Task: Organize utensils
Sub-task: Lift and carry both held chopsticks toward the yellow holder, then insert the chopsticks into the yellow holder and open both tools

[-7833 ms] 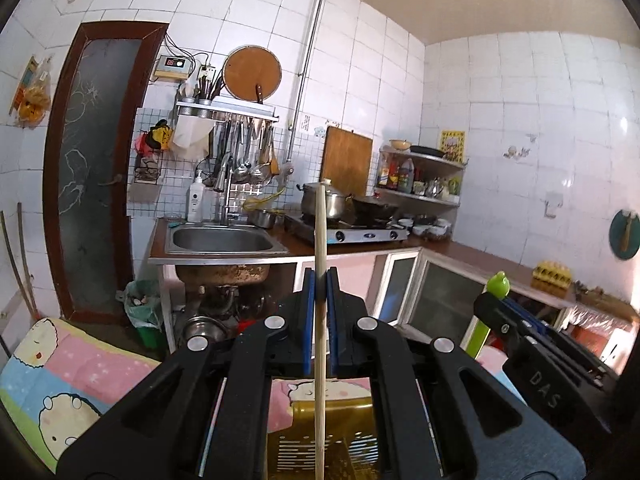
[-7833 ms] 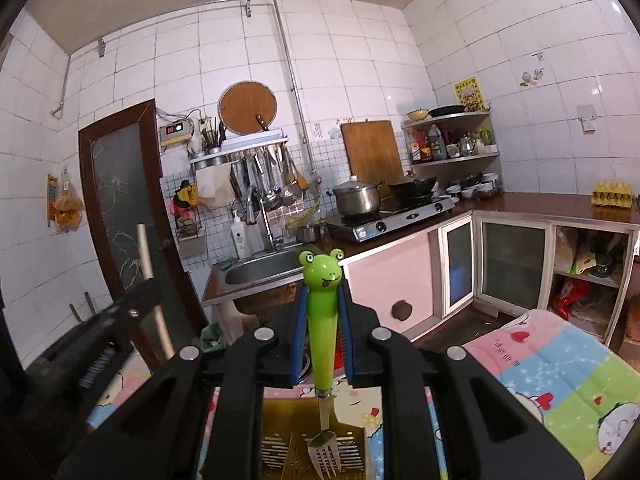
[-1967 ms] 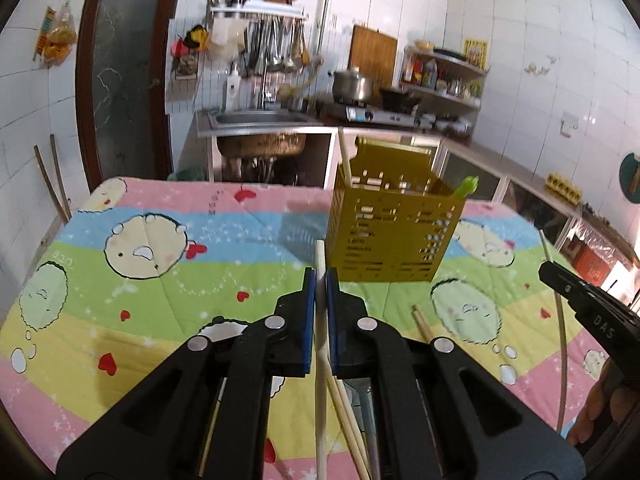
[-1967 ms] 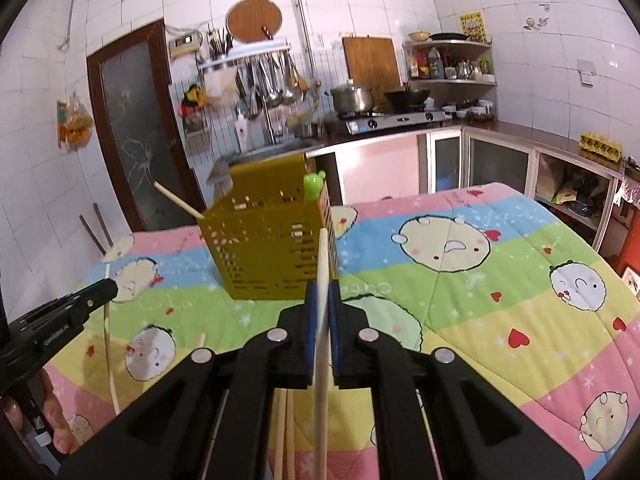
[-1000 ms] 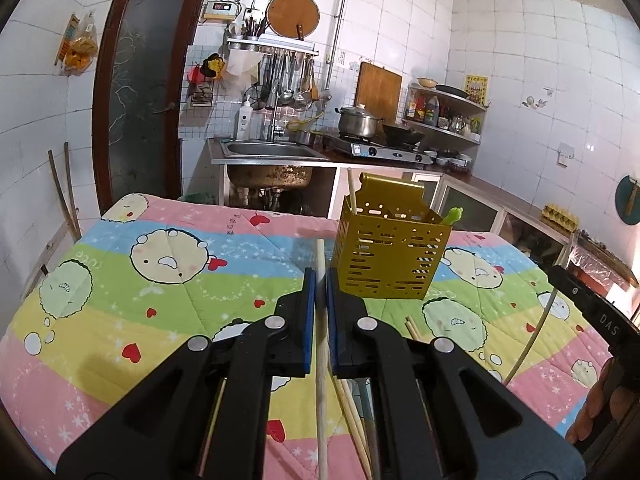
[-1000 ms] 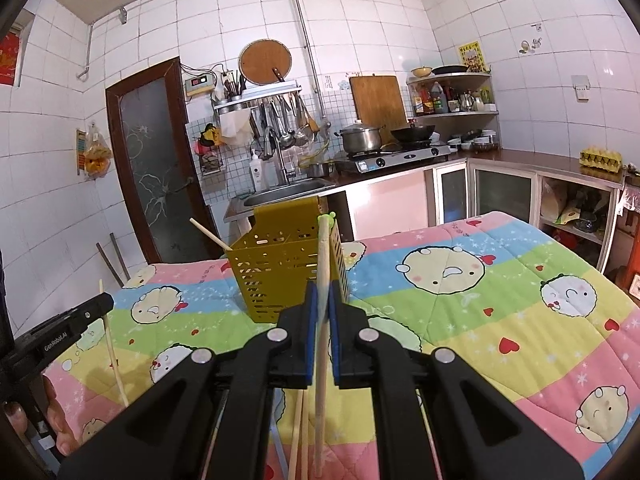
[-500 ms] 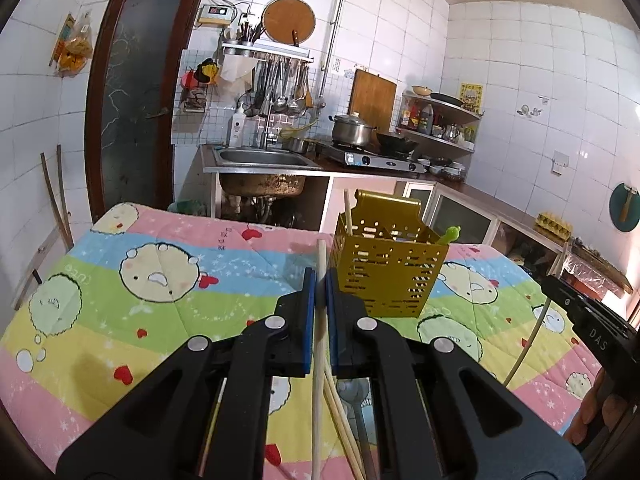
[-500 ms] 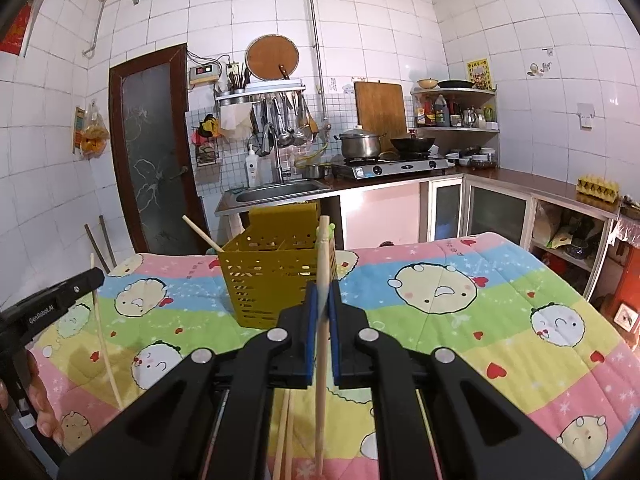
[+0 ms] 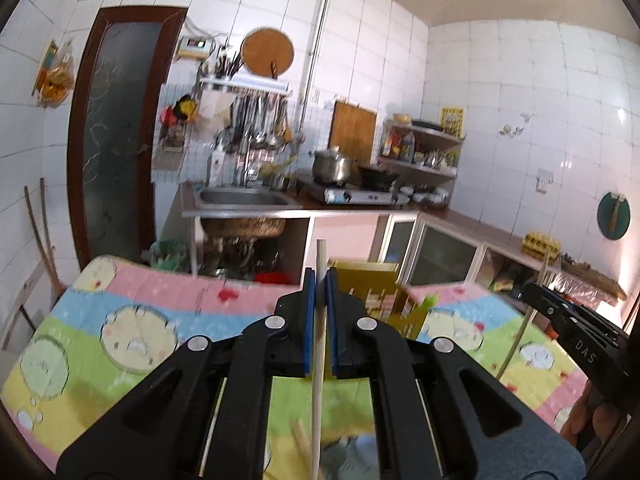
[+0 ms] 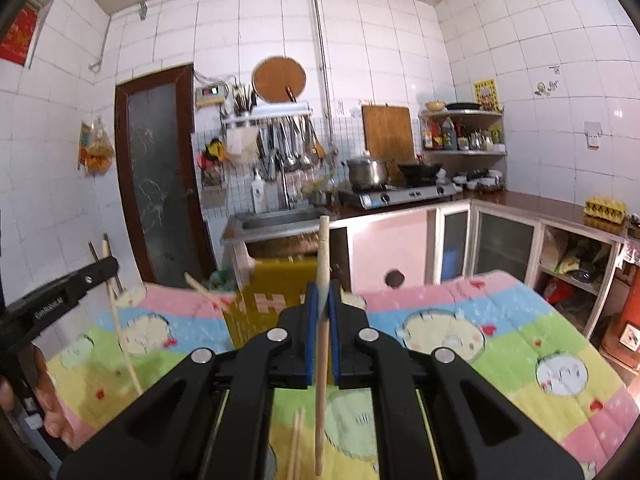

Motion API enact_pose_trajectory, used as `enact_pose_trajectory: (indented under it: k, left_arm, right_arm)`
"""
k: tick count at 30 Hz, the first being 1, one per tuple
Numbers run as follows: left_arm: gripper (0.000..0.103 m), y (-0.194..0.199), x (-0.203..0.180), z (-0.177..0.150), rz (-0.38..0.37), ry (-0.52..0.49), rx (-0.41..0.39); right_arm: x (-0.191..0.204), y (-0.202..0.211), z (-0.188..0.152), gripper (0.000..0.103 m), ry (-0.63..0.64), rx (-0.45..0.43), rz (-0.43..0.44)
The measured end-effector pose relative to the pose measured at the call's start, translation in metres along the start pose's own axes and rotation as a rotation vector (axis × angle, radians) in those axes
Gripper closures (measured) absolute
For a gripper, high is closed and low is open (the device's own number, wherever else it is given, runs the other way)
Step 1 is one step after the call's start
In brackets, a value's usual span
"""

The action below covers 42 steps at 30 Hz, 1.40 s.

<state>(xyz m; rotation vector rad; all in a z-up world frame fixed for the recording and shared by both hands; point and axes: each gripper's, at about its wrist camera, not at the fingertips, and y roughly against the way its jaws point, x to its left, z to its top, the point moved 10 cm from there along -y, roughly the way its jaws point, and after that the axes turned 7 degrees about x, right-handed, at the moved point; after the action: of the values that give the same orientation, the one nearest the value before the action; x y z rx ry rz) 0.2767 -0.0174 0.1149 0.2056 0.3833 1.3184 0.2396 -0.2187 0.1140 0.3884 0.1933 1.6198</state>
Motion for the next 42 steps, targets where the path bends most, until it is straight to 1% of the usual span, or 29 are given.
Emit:
enact_pose_trajectory:
  k: [3,4,6,8,12,15,19,22,25,30,33,37,38,39,40,41,42]
  left_arm:
    - [0.099,-0.002,-0.011,0.034,-0.010,-0.010,-0.060]
    - [0.099,-0.005,-0.015,0.049,-0.014,-0.006,-0.081]
    - [0.099,-0.011,-0.020,0.067,-0.029,0.012,-0.100]
    - [0.099,-0.018,-0.025,0.090,-0.030,0.022,-0.146]
    - [0.099,-0.034,-0.032,0.118,-0.029,0.030,-0.222]
    - [0.099,-0.063,-0.031,0.128,0.016,0.031,-0.245]
    - [0.099,-0.100,-0.025,0.127,0.061,0.040,-0.237]
    - [0.099,-0.122,-0.023,0.121,0.104,0.017,-0.239]
    - [0.099,-0.141,-0.019,0.108,0.113,0.010,-0.219]
    - [0.099,-0.168,-0.008,0.080,0.111,0.029,-0.140]
    - [0.099,-0.173,0.000,0.069,0.113,0.033,-0.095]
    - [0.098,-0.169,0.007,0.060,0.098,0.046,-0.023]
    - [0.095,-0.164,0.009,0.060,0.095,0.047,-0.010]
    - [0.084,-0.161,0.011,0.060,0.095,0.048,-0.001]
    - [0.068,-0.154,0.013,0.060,0.095,0.048,0.007]
    - [0.061,-0.147,0.014,0.061,0.098,0.048,0.006]
    - [0.050,-0.134,0.017,0.062,0.106,0.045,-0.005]
  right_arm:
    - [0.007,0.000,0.032,0.097,0.026,-0.055,-0.004]
    - [0.009,-0.001,0.044,0.097,0.038,-0.075,-0.011]
    - [0.013,-0.006,0.063,0.097,0.046,-0.098,-0.010]
    - [0.016,-0.013,0.084,0.097,0.048,-0.130,-0.010]
    - [0.023,-0.029,0.110,0.097,0.085,-0.180,-0.035]
    - [0.024,-0.047,0.121,0.097,0.100,-0.200,-0.056]
    - [0.018,-0.077,0.123,0.097,0.070,-0.190,-0.061]
    - [0.013,-0.096,0.119,0.097,0.053,-0.181,-0.059]
    - [0.010,-0.113,0.112,0.097,0.047,-0.156,-0.051]
    - [-0.001,-0.144,0.082,0.097,0.008,-0.061,-0.046]
    - [-0.009,-0.155,0.061,0.097,-0.004,-0.006,-0.043]
    - [-0.016,-0.162,0.045,0.096,-0.018,0.058,-0.034]
    - [-0.017,-0.161,0.043,0.096,-0.021,0.073,-0.030]
    - [-0.018,-0.161,0.042,0.095,-0.022,0.080,-0.034]
    - [-0.021,-0.157,0.042,0.089,-0.023,0.087,-0.040]
    - [-0.023,-0.153,0.042,0.078,-0.023,0.092,-0.049]
    - [-0.024,-0.149,0.044,0.053,-0.023,0.091,-0.056]
